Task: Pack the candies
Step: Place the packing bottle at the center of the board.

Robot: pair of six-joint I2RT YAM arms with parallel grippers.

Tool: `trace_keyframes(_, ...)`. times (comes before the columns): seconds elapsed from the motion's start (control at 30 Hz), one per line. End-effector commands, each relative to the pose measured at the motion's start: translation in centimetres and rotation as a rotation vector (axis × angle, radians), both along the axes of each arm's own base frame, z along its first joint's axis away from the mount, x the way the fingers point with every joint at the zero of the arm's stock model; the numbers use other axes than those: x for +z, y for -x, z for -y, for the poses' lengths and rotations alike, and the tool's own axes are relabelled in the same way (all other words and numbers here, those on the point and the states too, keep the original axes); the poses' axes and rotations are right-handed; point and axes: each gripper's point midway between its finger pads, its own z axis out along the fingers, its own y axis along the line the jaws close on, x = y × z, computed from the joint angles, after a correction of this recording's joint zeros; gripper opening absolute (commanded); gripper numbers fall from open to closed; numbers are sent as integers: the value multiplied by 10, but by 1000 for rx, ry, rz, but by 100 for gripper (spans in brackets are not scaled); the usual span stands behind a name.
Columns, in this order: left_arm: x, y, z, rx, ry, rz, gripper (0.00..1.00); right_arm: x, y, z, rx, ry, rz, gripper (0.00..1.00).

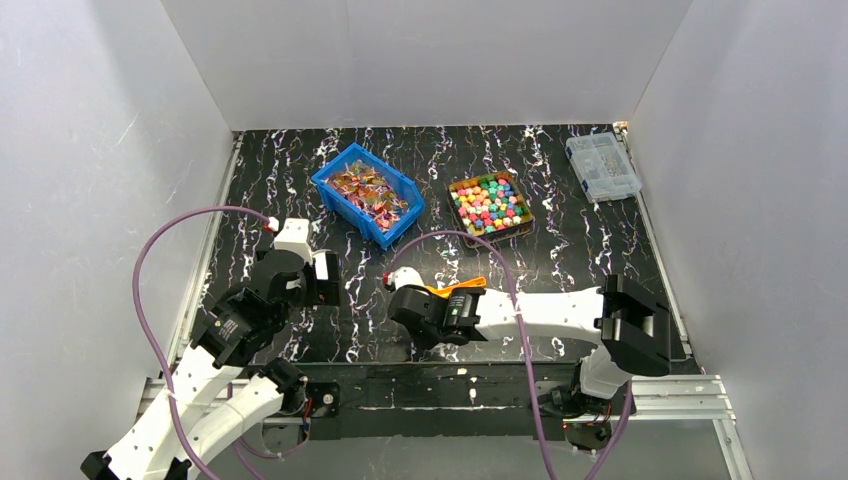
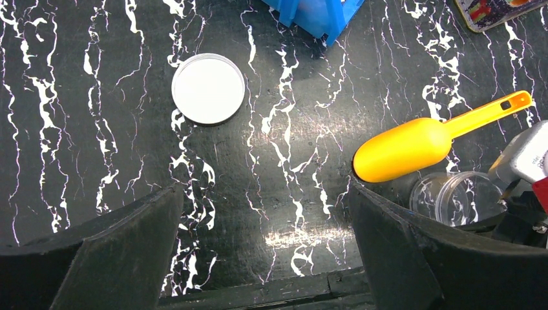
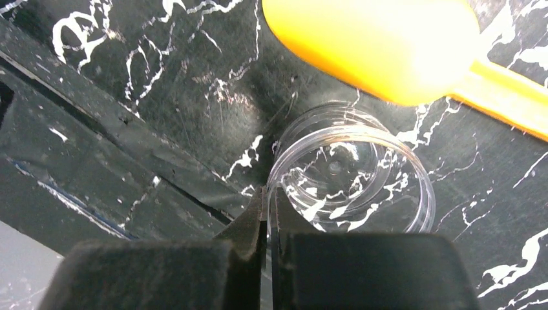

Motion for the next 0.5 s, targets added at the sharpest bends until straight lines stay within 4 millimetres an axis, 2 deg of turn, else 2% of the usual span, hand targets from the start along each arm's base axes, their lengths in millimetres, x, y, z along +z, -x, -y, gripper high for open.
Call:
trace_keyframes(0.0,0,2,-6,22,-14,3,99,19,-15,-25,-22,-69,76,1)
trace_keyframes(0.47,1,2,-7,21,-12,7,99,16,-39,-53,-43,-90,125,1)
